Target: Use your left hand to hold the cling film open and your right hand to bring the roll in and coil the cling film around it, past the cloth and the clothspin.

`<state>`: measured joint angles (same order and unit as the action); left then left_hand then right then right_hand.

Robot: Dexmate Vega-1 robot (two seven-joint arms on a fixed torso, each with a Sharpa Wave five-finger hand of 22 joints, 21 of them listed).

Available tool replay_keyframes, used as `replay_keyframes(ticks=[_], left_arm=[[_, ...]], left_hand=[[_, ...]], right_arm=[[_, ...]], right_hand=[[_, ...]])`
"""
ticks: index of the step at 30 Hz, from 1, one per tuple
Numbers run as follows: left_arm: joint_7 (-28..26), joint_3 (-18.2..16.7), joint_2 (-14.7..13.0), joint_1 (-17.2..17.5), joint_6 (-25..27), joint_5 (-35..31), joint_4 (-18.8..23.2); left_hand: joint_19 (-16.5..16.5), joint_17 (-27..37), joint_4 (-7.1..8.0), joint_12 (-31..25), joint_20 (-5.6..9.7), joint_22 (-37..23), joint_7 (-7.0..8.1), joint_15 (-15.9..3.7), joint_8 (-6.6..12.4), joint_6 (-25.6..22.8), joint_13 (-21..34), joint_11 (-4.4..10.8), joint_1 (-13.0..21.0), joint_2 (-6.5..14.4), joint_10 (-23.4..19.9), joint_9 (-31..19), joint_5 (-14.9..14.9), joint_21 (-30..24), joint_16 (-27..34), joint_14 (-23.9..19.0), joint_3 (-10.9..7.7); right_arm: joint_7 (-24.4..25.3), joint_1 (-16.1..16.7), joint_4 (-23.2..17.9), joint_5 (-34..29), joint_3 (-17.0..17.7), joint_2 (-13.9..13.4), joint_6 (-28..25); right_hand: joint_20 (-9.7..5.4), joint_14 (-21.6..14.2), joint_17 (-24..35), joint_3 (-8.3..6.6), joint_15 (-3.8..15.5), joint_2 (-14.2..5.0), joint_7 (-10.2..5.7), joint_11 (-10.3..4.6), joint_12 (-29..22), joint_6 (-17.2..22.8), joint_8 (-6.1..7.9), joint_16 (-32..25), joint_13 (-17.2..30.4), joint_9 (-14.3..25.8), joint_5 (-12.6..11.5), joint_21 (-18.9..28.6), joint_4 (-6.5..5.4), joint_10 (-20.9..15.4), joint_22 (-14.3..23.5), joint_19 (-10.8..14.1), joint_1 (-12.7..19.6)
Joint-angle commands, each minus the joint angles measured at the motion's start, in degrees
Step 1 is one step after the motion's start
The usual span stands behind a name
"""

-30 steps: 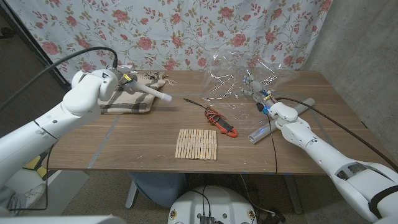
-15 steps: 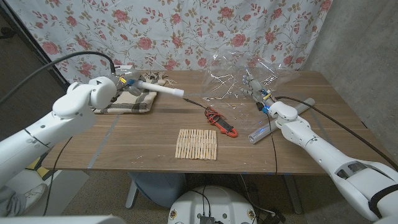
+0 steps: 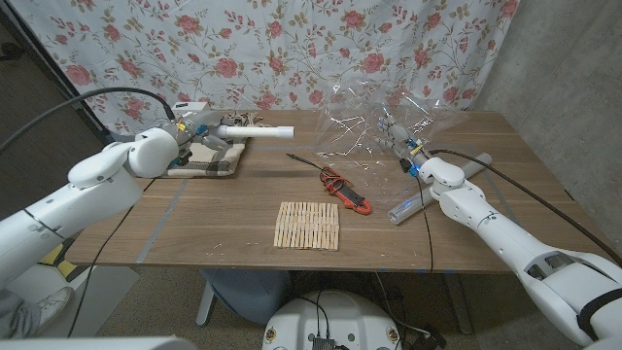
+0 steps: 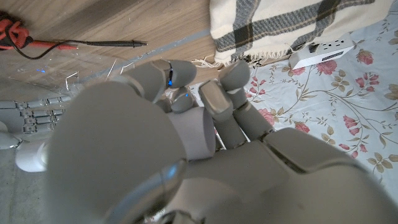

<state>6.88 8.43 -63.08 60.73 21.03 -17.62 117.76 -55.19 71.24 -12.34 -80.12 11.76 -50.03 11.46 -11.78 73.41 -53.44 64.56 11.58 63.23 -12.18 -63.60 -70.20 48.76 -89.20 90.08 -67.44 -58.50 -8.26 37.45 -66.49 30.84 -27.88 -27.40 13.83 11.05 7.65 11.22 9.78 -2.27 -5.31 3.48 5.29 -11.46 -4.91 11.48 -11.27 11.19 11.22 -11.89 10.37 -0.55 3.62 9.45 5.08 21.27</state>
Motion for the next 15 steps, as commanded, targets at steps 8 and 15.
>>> replay_keyframes(ticks=[8,15], left_arm=[[-10.21,-1.29,-1.23,2.91,-1.1,9.14,-0.43],[-11.74,0.03,-2.51,2.11,-1.87,8.92,-0.63]], left_hand=[[-0.88,0.29,-0.02,-10.75,-0.15,-0.17,-0.35,0.02,17.69,-0.85,6.89,0.44,-0.51,-0.6,-1.6,-1.51,1.2,0.16,0.85,-0.51,-1.14],[-0.87,0.32,-0.04,-10.74,-0.17,-0.08,-0.34,0.03,17.7,-0.93,6.89,0.42,-0.68,-0.63,-1.68,-1.51,1.47,0.26,0.87,-0.51,-1.33]], right_arm=[[1.46,1.0,-2.83,-0.77,-0.12,-0.38,-0.03],[2.26,2.06,-6.09,-0.58,0.02,-1.41,-1.8]], right_hand=[[-0.19,0.34,0.0,-0.22,0.13,-0.58,-0.03,0.06,-0.27,-0.1,0.01,-0.29,0.18,0.09,0.14,0.32,-0.04,0.05,0.23,0.01,0.12],[-0.18,0.32,-0.01,-0.27,0.13,-0.61,-0.03,0.09,-0.26,-0.08,0.02,-0.29,0.18,0.09,0.16,0.31,0.03,0.09,0.23,0.01,0.17]])
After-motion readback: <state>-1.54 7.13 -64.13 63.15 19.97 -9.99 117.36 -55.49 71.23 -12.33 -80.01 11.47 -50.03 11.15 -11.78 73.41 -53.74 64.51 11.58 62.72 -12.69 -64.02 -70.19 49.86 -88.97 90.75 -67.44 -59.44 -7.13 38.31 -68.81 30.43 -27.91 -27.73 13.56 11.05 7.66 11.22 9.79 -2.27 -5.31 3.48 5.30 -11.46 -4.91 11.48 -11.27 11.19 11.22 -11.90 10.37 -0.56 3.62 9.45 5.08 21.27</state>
